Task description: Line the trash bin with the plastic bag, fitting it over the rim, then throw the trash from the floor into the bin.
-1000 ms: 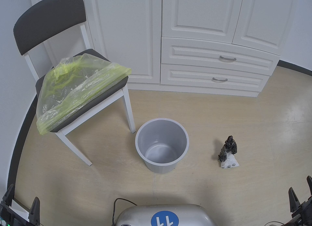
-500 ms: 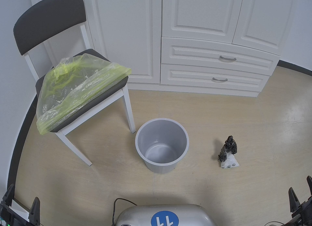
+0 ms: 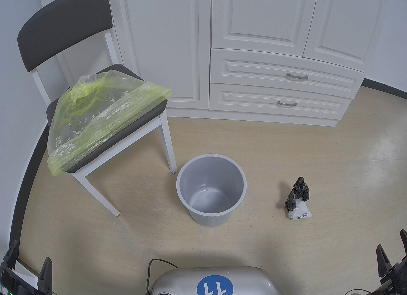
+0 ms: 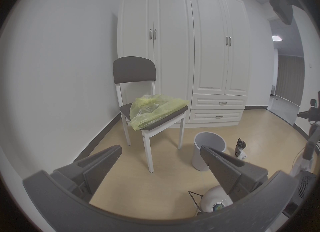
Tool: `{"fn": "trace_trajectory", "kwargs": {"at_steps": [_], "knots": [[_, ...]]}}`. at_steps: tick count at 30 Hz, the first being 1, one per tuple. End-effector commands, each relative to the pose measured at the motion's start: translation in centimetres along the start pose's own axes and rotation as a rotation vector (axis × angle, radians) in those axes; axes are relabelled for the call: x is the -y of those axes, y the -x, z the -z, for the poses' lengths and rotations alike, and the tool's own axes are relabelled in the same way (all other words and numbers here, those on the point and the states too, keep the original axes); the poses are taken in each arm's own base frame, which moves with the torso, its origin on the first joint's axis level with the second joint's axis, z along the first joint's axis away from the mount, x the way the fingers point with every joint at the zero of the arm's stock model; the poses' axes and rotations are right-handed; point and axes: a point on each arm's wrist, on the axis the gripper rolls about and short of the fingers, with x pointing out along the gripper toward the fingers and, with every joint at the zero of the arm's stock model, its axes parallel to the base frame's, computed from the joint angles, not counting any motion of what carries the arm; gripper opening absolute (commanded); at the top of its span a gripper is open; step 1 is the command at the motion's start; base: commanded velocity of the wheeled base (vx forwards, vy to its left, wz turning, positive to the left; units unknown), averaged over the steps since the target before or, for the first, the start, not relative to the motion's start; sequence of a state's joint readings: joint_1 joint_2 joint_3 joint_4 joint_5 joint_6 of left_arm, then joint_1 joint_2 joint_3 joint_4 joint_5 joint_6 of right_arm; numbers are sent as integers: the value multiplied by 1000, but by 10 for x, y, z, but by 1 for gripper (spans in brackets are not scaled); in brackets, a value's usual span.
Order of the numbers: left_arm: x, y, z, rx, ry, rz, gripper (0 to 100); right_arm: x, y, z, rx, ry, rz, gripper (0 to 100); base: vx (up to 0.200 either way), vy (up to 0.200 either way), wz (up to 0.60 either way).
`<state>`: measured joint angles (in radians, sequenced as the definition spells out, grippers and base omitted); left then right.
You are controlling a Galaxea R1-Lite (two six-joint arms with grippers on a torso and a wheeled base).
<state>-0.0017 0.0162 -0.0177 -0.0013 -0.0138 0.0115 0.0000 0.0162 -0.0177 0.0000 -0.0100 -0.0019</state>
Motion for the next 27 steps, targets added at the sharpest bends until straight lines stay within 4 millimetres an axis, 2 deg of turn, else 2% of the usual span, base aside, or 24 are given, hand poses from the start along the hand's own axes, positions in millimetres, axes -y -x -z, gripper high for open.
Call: {"fn": "trace_trajectory", "kwargs": {"at_steps": [1, 16, 22, 26, 27], "knots": [[0, 0, 5, -1, -10, 7, 100, 0, 0, 5, -1, 3, -1, 100, 0, 0, 0], [1, 0, 5, 5, -52, 40, 100, -1, 0, 5, -1, 49, -21, 100, 0, 0, 0], [1, 0, 3, 18, -12, 27, 100, 0, 0, 5, 1, -22, -15, 100, 0, 0, 0], [1, 9, -35, 292, 92, 62, 100, 0, 0, 5, 3, -20, -2, 100, 0, 0, 0], [1, 10, -37, 304, 83, 78, 100, 0, 0, 5, 5, -17, -2, 100, 0, 0, 0]]}}
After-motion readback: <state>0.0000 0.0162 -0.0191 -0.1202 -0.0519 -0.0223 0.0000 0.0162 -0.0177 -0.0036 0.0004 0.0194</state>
